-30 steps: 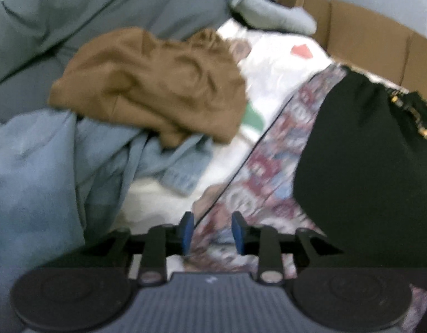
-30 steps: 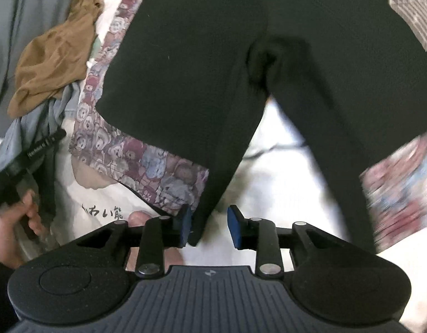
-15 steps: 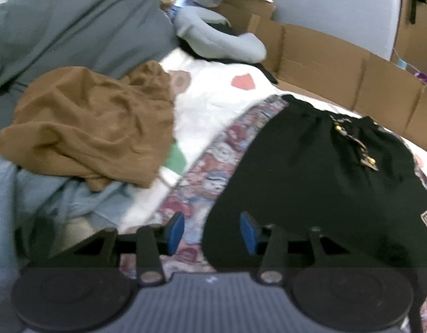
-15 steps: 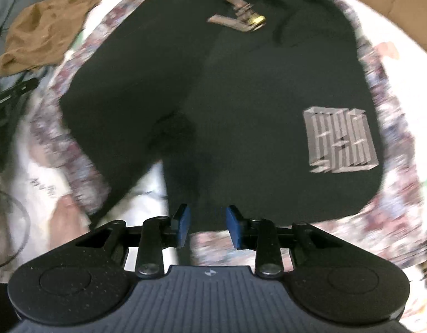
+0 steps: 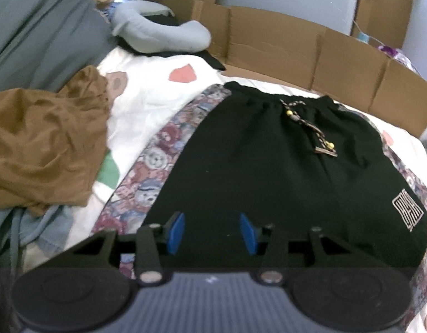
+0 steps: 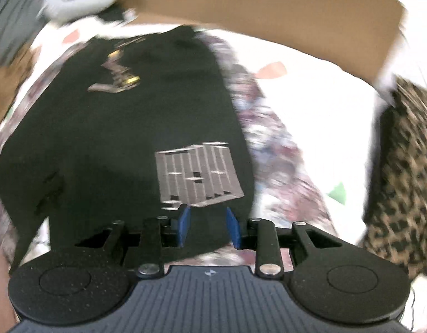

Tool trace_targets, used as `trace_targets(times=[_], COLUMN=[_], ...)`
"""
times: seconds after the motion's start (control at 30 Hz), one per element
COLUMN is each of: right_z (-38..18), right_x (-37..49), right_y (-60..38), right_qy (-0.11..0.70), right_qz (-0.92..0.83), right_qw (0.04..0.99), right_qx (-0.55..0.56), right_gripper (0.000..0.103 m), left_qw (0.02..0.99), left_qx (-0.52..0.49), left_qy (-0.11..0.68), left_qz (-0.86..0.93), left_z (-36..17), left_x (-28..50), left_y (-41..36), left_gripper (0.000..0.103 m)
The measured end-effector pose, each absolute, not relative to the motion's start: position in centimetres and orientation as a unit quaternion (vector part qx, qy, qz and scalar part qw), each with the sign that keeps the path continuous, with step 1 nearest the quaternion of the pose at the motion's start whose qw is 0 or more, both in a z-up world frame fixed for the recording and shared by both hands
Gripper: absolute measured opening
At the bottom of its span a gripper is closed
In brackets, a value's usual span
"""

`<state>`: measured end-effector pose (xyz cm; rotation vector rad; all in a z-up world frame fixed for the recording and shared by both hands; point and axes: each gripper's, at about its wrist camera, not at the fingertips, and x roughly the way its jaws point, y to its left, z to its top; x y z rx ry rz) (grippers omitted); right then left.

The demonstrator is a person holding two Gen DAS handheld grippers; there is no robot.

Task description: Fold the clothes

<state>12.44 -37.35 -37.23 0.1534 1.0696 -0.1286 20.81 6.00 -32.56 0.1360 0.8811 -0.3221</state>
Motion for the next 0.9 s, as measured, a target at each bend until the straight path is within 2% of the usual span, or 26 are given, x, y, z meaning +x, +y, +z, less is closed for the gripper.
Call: trace_targets(times=[0.27, 0.4, 0.5, 0.77, 0.83, 0.9], right_z=[-37.7, -38.7, -39.4, -40.2, -40.6, -41.1], right_x=[6.0, 3.0, 2.1, 2.7, 3.1, 3.2], right_y=[-42.2, -44.1, -45.7, -48.1, -48.6, -48.9], right_qy=[0.462, 0.437, 0.417, 0.425, 0.431, 0.439], right_qz=[-0.117, -0.153, -0.167, -0.159, -0.152, -0.155], right_qw=[0.872, 0.877, 0.881, 0.878, 0.875, 0.87], right_qx=[0.114, 0.128, 0.147, 0.154, 0.161, 0.162], right_gripper=[0.036, 0.036, 0.036, 0.035, 0.033, 0.023], left_qw=[0.876, 0.864, 0.847, 0.79, 0.78, 0.768], left_qx=[0.064, 0.07, 0.061, 0.039, 0.041, 0.041], left_qy=[0.443, 0.451, 0.471, 0.525, 0.536, 0.544], left_qz=[-0.181, -0.212, -0.236, -0.312, -0.322, -0.335], left_z=[-32.7, -33.1, -33.9, -36.9, -37.6, -38.2], left_x=[21.3, 20.6, 19.8, 16.7, 15.8, 15.4], left_y=[2.9, 0.6, -1.0, -4.6, -5.4, -5.8], left_gripper=[0.048, 0.053, 0.053, 0.056, 0.056, 0.056])
